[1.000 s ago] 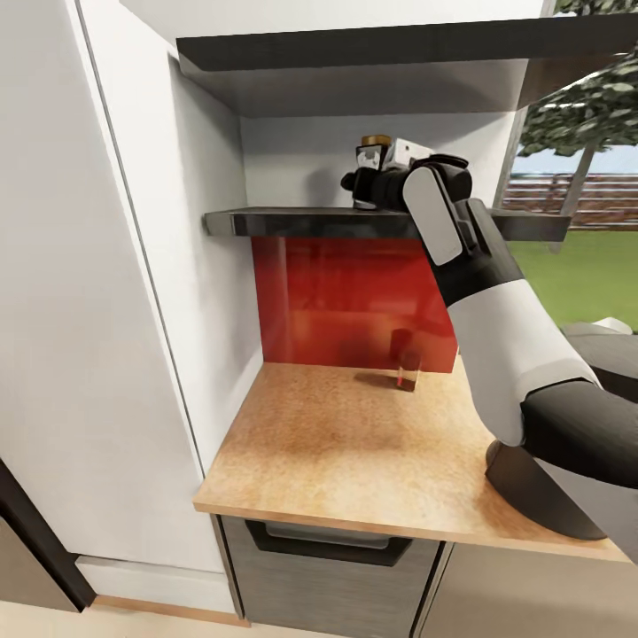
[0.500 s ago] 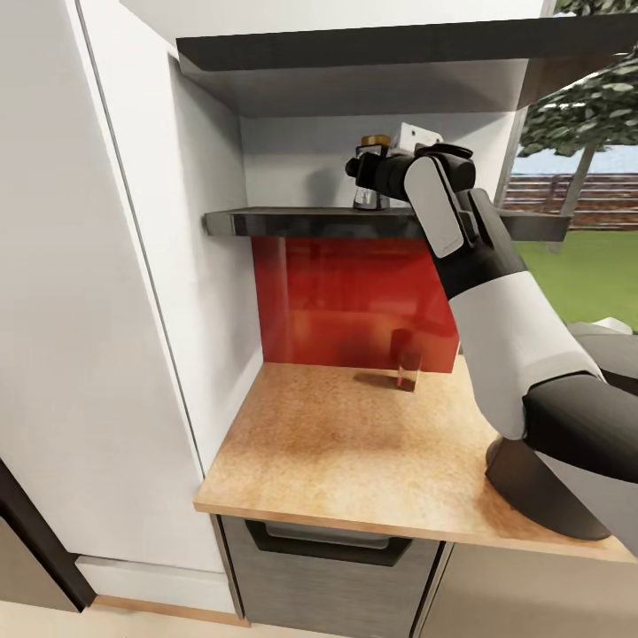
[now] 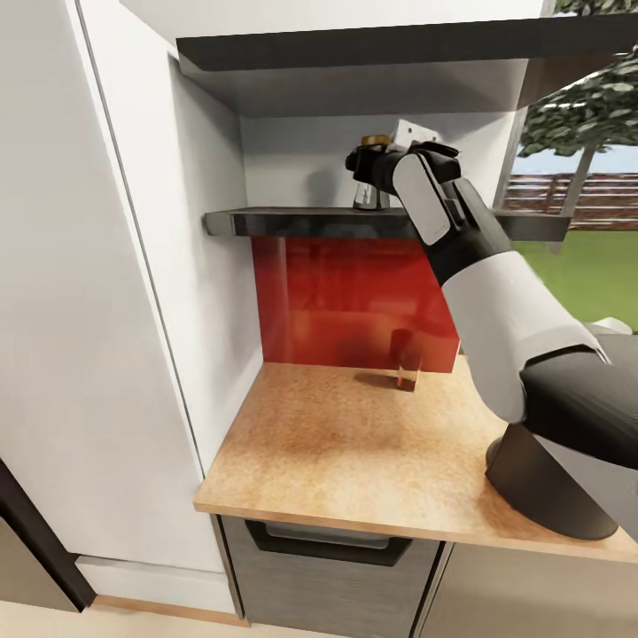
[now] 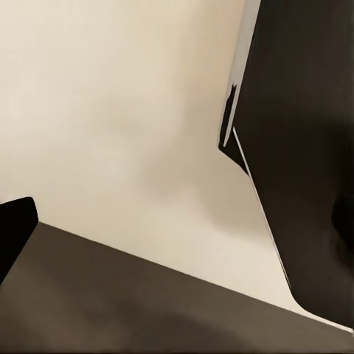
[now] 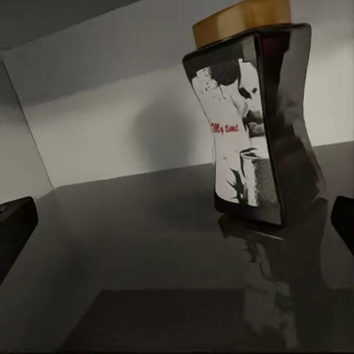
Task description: Set up a coffee station on the kitchen countertop: keep the coffee maker on the countertop, move the bottle of coffee from the kitchen shelf to the counter next to the coffee maker, place a paper coffee filter on top of the coffee maker, put the saucer next to the coffee maker with the coffee cup on the saucer, and place the electric kettle next to the coffee maker.
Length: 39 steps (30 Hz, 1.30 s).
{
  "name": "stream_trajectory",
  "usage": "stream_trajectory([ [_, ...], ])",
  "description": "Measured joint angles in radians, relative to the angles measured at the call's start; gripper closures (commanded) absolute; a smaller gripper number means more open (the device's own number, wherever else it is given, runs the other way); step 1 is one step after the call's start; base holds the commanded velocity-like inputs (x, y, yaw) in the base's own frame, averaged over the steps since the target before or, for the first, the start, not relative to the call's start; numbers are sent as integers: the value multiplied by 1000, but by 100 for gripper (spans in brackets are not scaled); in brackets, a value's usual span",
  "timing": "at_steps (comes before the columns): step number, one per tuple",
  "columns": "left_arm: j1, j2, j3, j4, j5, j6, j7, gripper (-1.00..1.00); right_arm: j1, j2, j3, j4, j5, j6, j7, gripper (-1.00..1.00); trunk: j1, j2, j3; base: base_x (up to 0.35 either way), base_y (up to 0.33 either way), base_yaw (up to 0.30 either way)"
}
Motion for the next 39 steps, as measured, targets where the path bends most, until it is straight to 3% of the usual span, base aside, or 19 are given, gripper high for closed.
stream_trajectory([
  [5, 13, 0, 1, -1, 0, -2, 0, -100, -26, 14, 0, 41, 46, -48, 1, -100, 0, 0, 0, 0, 0, 0],
  [14, 26, 2, 0, -1, 0, 0, -1, -100, -34, 17, -3, 43, 55, -92, 1, -100, 0, 0, 0, 0, 23, 0],
  [16, 37, 13, -3, -2, -5, 3, 1, -100, -24, 14, 2, 54, 66, -103, -2, -100, 0, 0, 0, 0, 0, 0],
  [20, 40, 14, -5, -1, -6, 4, 0, -100, -24, 17, 3, 52, 75, -93, -3, -100, 0, 0, 0, 41, 0, 0],
  [26, 40, 29, -6, 3, -33, 4, 1, -100, -22, -4, 4, 45, 110, -90, -4, -100, -1, 0, 0, 242, 0, 0],
  [39, 40, 29, -7, 10, -37, 3, 0, -100, -22, -5, 5, 46, 183, -90, -6, -100, 0, 0, 0, 102, 0, 0],
])
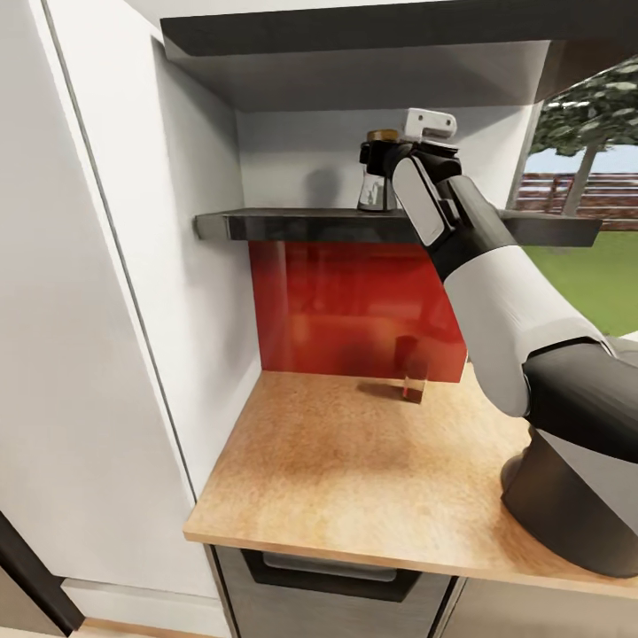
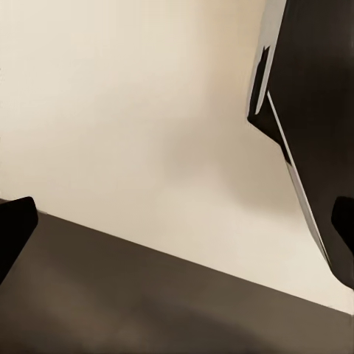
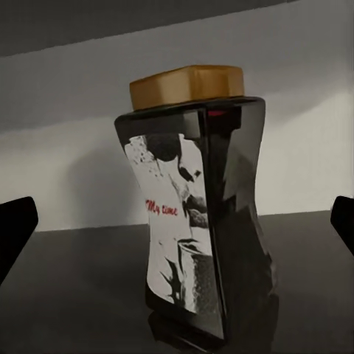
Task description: Set up a coffee station on the kitchen countertop: keep the coffee maker on the countertop, move the bottle of coffee from the kitchen shelf to the counter next to the coffee maker, place a paper coffee filter on top of the coffee maker, put the saucer next to the coffee maker with the coffee cup on the saucer, and place the electric kettle next to the coffee maker.
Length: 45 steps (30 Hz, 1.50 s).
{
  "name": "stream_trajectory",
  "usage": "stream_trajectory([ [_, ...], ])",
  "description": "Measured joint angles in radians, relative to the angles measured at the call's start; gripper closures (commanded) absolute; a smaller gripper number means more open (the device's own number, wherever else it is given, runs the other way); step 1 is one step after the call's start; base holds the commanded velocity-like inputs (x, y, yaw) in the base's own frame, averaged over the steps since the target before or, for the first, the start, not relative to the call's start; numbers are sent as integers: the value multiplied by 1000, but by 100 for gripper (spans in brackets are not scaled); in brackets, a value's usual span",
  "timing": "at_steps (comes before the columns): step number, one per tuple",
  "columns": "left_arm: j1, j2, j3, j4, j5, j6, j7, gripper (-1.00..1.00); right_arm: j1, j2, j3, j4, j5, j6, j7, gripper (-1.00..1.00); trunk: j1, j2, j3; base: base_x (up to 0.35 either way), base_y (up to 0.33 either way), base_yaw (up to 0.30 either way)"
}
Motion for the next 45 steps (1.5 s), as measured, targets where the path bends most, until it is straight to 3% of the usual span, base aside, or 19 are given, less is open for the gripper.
stream_trajectory([
  [13, 0, -1, 0, 0, -1, 1, -1, -100, 2, 2, 0, 86, 2, -9, 1, -100, 0, 0, 0, 56, 0, 0],
  [22, 0, -2, -1, 1, -29, 1, 0, -100, 2, 2, 0, 89, 0, -9, 1, -100, 0, 0, 0, 77, 0, 0],
  [45, 1, 1, 1, 2, -29, 1, 2, -100, 2, 0, -2, 89, 2, -10, 1, -100, 0, 0, 0, 71, 27, 0],
])
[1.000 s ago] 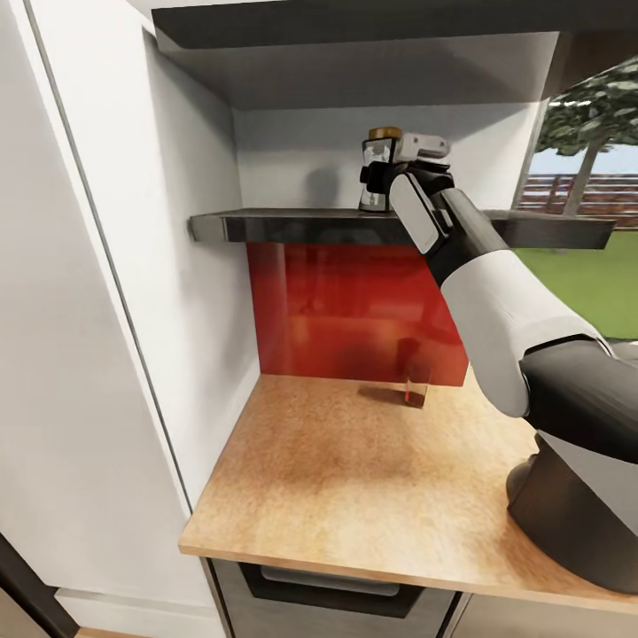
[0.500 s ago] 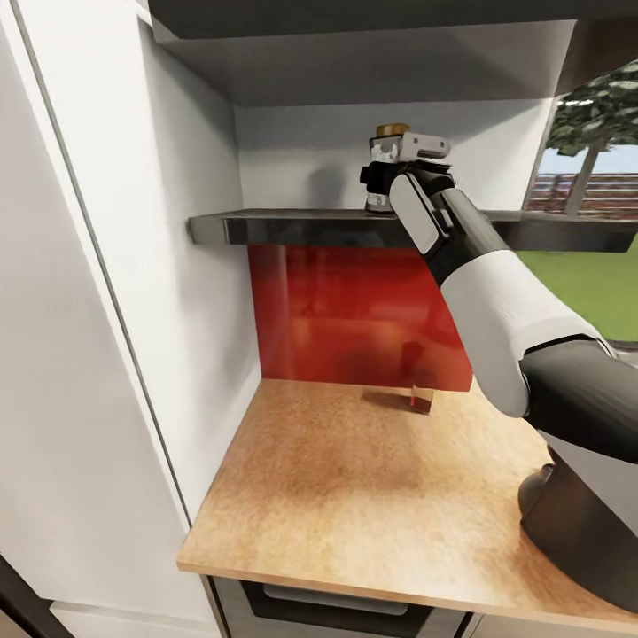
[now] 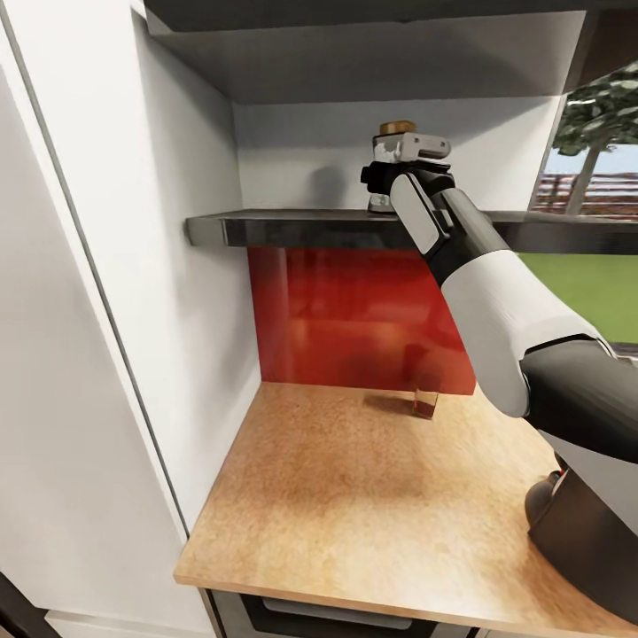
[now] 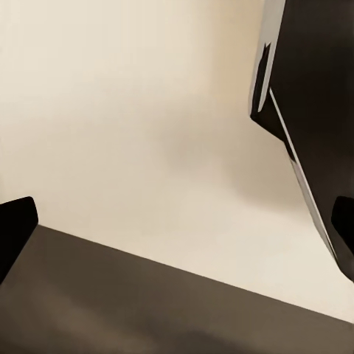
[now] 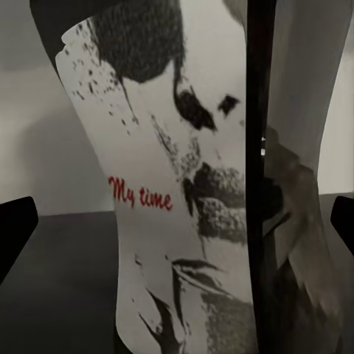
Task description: Set up a coffee station on the kitchen countertop: keep the coffee maker on the countertop, move the bottle of coffee from the kitchen shelf to the counter next to the coffee maker, place a paper coffee filter on top of the coffee maker, put the saucer next to the coffee maker with the coffee cup on the saucer, and place the electric kettle next to the coffee maker.
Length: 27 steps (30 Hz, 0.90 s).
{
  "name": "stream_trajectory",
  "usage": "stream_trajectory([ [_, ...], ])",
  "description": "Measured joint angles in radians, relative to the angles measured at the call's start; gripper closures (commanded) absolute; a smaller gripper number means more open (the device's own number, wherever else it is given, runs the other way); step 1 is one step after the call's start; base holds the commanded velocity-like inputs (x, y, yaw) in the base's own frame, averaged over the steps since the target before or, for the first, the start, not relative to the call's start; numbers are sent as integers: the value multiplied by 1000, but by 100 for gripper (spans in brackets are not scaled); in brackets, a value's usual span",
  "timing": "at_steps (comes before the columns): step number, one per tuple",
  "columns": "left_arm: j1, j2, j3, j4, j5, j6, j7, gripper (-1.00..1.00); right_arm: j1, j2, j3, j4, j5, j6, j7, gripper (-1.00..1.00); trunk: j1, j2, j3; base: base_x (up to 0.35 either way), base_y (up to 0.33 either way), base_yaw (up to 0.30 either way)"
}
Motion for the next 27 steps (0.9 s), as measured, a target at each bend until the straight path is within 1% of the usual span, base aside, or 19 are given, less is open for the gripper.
stream_trajectory([
  [18, 0, 0, 0, 0, 0, 0, -1, -100, 0, -3, 0, 0, 0, 1, 0, -100, 0, 0, 0, 51, 0, 0],
  [26, 0, 0, 0, 0, 0, 0, 0, -100, 0, -5, 0, 1, 0, 1, 0, -100, 0, 0, 0, 12, 0, 0],
  [27, 0, 0, 0, 0, 0, 0, 0, -100, 0, -5, 0, 0, 0, 1, 0, 100, 0, 0, 0, 0, 0, 0],
])
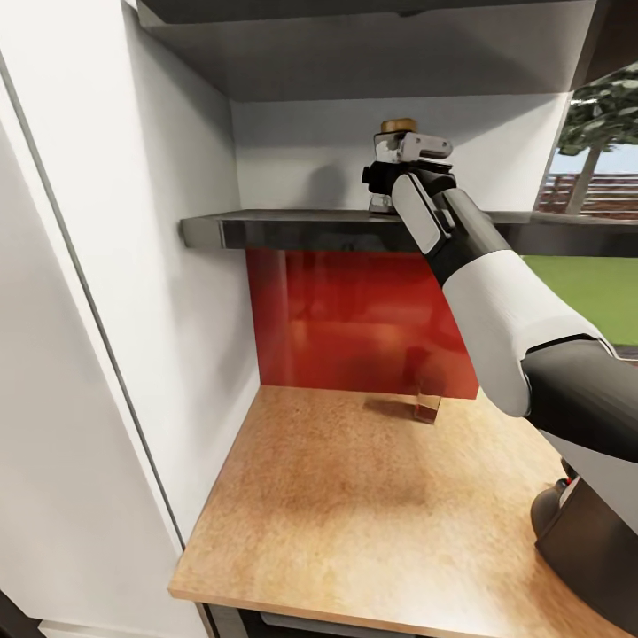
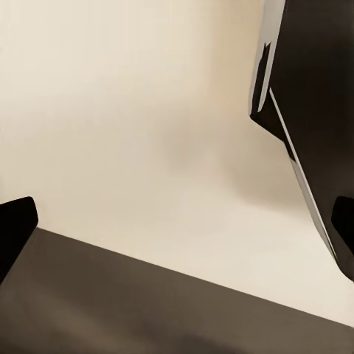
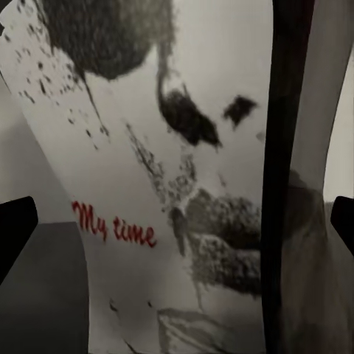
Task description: Set up a coffee station on the kitchen countertop: keep the coffee maker on the countertop, move the bottle of coffee from the kitchen shelf to the counter next to the coffee maker, place a paper coffee filter on top of the coffee maker, put the saucer next to the coffee maker with the coffee cup on the saucer, and place the electric kettle next to the coffee maker.
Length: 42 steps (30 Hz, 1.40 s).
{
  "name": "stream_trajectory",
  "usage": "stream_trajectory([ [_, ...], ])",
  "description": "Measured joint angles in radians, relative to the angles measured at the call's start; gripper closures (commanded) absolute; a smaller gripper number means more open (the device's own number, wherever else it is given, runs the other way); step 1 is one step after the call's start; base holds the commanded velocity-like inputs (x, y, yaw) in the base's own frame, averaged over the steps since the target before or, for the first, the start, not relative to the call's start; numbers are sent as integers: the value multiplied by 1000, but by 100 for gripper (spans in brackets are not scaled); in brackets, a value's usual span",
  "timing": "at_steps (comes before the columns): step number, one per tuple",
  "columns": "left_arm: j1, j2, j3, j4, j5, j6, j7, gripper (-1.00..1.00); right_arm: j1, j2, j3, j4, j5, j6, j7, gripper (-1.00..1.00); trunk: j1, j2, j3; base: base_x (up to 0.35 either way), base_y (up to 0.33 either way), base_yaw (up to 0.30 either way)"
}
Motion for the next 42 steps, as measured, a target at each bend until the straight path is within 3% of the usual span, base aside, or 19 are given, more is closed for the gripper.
stream_trajectory([
  [26, 0, 0, 0, -1, -1, -2, -2, -100, 0, 0, 0, -1, 3, 1, 3, 100, 0, 0, 0, -6, 0, 0],
  [42, 0, -2, 1, 0, 1, 3, -12, -100, 0, 9, 0, -10, -6, 3, 3, 100, 1, 0, 0, -310, 0, 0],
])
